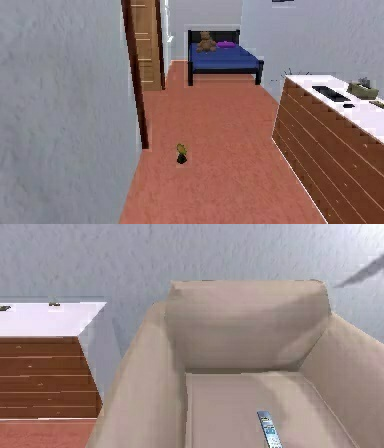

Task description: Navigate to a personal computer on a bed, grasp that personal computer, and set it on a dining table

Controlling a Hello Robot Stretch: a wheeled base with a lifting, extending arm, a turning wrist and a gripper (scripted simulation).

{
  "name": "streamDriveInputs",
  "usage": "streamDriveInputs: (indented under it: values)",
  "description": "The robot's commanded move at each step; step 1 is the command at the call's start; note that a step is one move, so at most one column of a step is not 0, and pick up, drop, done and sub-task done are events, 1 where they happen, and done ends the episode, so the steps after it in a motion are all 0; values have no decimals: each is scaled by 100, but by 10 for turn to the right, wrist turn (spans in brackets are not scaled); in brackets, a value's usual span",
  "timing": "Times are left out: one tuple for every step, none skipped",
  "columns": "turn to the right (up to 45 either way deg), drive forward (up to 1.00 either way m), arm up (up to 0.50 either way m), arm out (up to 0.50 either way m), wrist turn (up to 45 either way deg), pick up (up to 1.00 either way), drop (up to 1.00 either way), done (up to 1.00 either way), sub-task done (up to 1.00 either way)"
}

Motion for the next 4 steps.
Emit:
streamDriveInputs:
  values:
    - [0,45,0,0,0,0,0,0,0]
    - [270,0,0,0,0,0,0,0,0]
    - [0,100,0,0,0,0,0,0,0]
    - [90,0,0,0,0,0,0,0,0]
